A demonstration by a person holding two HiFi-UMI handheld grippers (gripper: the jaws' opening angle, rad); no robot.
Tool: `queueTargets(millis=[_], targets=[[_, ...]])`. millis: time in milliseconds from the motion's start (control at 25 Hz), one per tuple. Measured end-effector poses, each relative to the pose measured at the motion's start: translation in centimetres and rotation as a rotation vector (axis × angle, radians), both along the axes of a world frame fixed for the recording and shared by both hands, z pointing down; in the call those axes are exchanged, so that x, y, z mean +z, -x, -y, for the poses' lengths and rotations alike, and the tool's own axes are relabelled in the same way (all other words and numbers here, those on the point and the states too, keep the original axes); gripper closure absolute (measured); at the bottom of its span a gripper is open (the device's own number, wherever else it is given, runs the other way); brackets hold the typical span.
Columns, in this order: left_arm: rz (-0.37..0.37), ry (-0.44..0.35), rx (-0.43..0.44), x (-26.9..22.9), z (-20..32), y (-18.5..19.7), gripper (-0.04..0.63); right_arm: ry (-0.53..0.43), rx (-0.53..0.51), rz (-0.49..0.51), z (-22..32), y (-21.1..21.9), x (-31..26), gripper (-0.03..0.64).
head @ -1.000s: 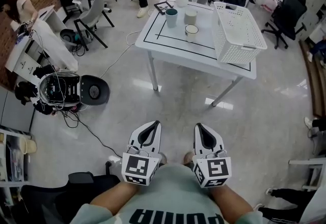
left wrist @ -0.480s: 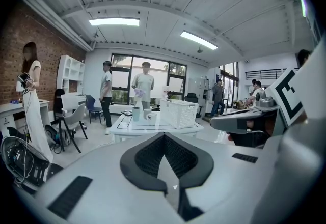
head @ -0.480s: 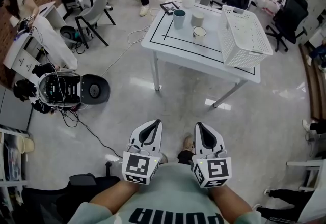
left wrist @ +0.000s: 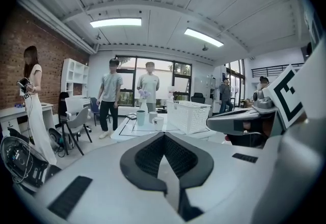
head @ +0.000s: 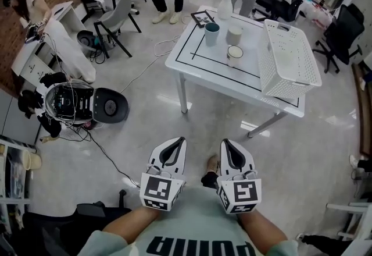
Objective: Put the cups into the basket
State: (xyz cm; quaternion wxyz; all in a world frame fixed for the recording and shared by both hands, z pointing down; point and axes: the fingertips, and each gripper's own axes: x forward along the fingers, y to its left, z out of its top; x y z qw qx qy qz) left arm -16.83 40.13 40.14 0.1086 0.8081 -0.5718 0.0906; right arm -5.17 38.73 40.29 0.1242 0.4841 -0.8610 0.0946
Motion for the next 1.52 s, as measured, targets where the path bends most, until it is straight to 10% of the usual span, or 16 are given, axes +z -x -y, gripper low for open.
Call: queueTargets(millis=[760, 1520], targets=[[0.054, 0.014, -0.093, -1.2, 15.7, -6.6, 0.589, 0.001, -0.085, -0.004, 16.5, -6.3, 0.1, 0.603], [0.079, -0.004, 0.01, -2.2, 25.9, -9.2, 0.589, 0.002, -0.008, -0.042, 24.9, -8.2, 0.4, 0.603]])
